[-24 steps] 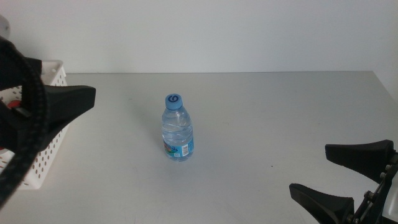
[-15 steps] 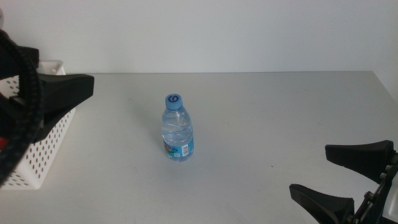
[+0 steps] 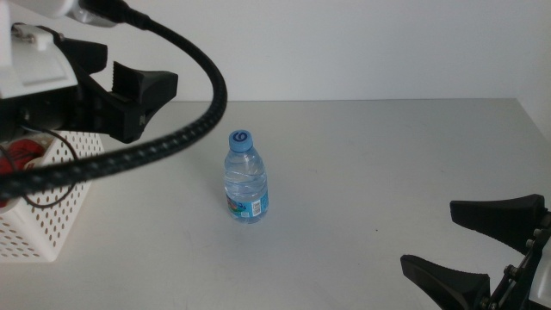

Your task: Use arms to grab the bottles and put them into the dustbin to the left of the table.

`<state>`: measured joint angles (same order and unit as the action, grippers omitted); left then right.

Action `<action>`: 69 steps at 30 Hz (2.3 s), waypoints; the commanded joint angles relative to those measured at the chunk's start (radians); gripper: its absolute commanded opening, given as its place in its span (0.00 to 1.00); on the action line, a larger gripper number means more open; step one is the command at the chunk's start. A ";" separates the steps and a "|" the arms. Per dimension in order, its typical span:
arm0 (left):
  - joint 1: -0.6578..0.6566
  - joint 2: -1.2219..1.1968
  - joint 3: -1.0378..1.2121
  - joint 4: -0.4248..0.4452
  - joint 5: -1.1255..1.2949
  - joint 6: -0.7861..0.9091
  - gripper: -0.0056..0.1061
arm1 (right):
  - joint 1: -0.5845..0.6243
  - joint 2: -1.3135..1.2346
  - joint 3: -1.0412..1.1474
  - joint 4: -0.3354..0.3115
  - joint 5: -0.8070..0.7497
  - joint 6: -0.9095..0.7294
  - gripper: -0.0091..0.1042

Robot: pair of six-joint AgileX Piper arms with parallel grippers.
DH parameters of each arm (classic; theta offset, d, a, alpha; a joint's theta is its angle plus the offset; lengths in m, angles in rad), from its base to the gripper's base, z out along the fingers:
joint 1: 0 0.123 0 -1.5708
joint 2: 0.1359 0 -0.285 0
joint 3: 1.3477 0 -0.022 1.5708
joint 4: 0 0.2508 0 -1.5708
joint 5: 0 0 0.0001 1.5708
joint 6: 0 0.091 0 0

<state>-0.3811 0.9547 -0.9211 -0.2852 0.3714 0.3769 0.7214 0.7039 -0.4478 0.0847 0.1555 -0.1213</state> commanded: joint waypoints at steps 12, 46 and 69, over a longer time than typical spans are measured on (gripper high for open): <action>-0.075 0.002 0.431 -0.065 -0.661 -0.035 0.89 | -0.003 -0.002 -0.023 -0.012 -0.070 -0.001 0.79; -0.127 0.666 0.501 0.285 -1.443 -0.448 0.89 | -0.003 -0.002 -0.023 -0.012 -0.070 -0.001 0.79; -0.095 0.944 0.263 0.396 -1.476 -0.533 0.89 | -0.003 -0.002 -0.023 -0.012 -0.070 -0.001 0.79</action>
<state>-0.4766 1.9329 -0.6340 0.1096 -1.0026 -0.1411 0.7214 0.7039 -0.4478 0.0847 0.1560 -0.1201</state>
